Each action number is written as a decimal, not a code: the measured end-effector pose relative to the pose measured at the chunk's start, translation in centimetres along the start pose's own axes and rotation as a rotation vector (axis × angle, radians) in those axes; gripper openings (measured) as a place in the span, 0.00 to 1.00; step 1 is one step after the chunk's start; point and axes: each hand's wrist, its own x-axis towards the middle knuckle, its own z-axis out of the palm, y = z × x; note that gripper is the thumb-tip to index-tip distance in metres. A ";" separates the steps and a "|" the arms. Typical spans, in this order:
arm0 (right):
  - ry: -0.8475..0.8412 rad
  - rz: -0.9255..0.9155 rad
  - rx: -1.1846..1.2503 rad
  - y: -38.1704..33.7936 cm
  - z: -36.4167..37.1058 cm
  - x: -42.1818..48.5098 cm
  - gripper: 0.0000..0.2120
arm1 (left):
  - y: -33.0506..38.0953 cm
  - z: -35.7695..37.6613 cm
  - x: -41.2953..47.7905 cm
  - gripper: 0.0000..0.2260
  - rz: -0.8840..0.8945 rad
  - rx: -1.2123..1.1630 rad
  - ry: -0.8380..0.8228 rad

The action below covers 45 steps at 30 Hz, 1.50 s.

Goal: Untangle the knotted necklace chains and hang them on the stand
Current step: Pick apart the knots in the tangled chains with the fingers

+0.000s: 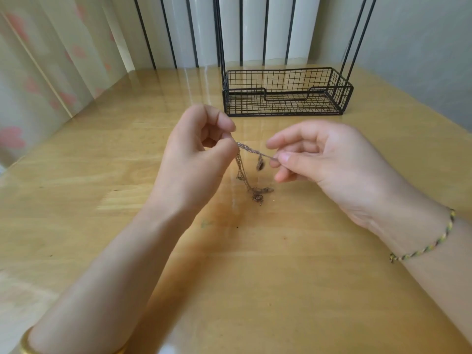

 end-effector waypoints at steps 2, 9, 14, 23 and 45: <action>-0.028 0.024 -0.033 0.0 0.1 0.0 0.08 | 0.0 0.0 -0.1 0.08 -0.024 -0.026 -0.008; -0.055 0.037 -0.095 0.0 0.3 -0.1 0.06 | 0.5 0.4 -0.3 0.13 -0.098 -0.108 -0.083; -0.019 0.035 -0.072 0.2 0.3 0.1 0.04 | 0.4 0.3 -0.3 0.11 -0.214 -0.155 -0.123; 0.019 -0.005 -0.042 0.5 0.3 0.2 0.05 | 0.4 0.1 -0.6 0.04 -0.236 0.093 -0.240; 0.065 -0.027 -0.219 0.6 0.3 0.2 0.05 | 0.3 0.3 -0.7 0.06 -0.267 -0.070 -0.264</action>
